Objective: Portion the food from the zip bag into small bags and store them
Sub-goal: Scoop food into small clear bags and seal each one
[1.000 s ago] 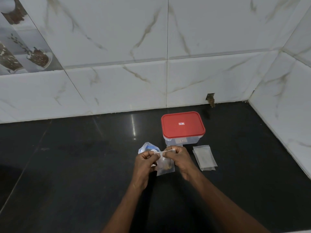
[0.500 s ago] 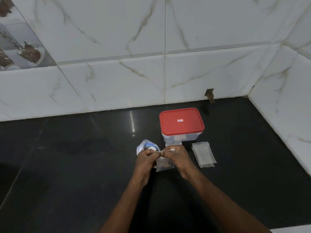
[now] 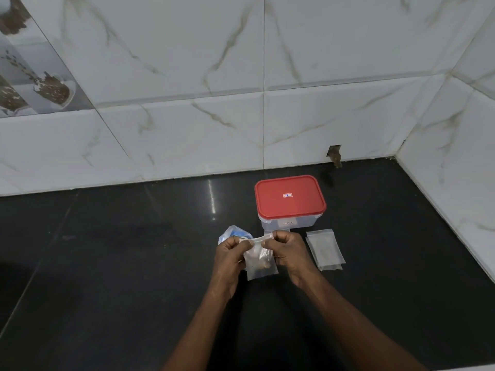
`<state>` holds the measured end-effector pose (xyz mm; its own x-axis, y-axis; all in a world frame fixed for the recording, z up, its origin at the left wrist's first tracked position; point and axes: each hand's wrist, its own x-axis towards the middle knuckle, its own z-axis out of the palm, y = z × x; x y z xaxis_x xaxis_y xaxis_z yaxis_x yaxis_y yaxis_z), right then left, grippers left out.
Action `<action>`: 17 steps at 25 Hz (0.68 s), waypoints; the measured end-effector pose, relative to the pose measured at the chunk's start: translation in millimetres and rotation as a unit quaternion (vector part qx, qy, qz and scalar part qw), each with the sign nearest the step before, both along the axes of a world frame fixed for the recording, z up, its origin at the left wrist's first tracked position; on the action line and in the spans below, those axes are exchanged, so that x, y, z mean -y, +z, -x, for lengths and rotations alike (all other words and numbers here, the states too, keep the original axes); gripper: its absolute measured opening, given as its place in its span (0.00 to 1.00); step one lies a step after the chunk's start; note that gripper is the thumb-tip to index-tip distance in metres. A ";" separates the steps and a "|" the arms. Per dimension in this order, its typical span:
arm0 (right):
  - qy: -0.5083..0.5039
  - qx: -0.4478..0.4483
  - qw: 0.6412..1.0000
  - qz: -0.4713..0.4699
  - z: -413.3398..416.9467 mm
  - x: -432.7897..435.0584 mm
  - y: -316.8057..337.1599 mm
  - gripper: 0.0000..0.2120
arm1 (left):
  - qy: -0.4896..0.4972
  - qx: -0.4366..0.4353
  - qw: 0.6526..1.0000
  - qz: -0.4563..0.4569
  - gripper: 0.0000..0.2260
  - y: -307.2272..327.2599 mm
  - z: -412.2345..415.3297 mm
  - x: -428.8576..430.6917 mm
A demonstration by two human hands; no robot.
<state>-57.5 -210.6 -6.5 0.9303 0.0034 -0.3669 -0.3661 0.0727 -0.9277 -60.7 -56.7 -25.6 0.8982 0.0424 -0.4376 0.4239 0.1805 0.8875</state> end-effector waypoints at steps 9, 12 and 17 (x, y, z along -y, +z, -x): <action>0.015 0.024 1.000 0.010 6.9 -4.3 -1.3 0.08 | 0.003 0.025 0.999 -0.041 0.02 2.1 6.3 12.5; 0.021 0.019 0.999 -0.035 12.0 -4.0 -5.5 0.04 | 0.028 -0.002 0.999 -0.035 0.08 3.4 2.9 12.2; -0.025 -0.006 0.999 -0.038 12.8 -2.3 -5.8 0.04 | 0.040 -0.020 0.999 0.012 0.08 3.4 6.8 12.5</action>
